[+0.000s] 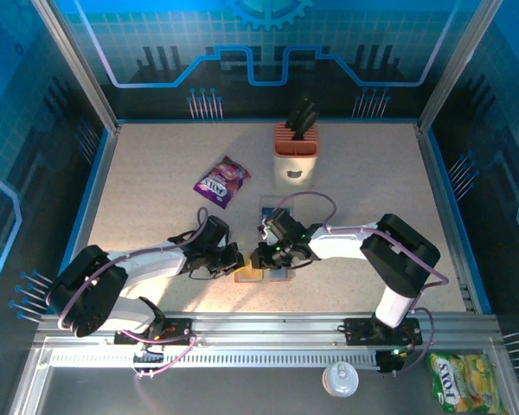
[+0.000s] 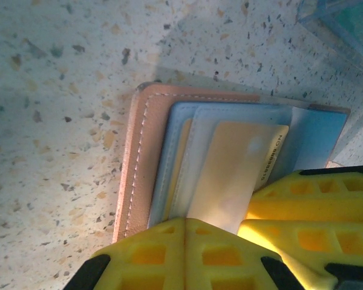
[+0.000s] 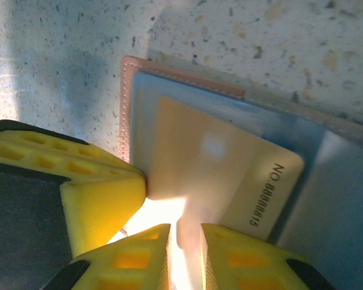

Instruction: Take the credit cards out of the card holder

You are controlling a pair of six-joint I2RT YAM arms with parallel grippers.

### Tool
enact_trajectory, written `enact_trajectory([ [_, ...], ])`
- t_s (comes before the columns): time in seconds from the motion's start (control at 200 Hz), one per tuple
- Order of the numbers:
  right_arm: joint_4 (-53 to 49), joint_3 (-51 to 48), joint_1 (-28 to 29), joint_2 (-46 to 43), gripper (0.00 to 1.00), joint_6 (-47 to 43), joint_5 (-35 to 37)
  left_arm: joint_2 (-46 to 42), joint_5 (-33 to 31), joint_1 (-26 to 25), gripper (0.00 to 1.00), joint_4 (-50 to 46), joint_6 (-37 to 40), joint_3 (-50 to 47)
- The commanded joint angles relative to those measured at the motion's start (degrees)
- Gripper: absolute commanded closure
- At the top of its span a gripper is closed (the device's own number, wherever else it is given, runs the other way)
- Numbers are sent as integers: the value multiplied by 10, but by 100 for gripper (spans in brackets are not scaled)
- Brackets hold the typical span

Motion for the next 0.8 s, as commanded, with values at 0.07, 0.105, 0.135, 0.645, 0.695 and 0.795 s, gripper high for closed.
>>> enact_trajectory([
  [0.07,-19,10,10,20,72,1,-3,11,-9,3,93,-36,14,7],
  [0.105,-41,16,10,21,70,-3,8,11,-10,3,93,-39,15,7],
  [0.135,-58,21,10,22,70,-8,18,11,-10,3,93,-40,15,8],
  [0.645,-157,65,12,11,69,-48,74,10,-14,3,92,-49,19,13],
  [0.695,-165,69,14,12,69,-53,79,12,-15,2,92,-52,20,15],
  [0.795,-173,73,15,13,69,-58,86,15,-15,3,92,-54,22,17],
])
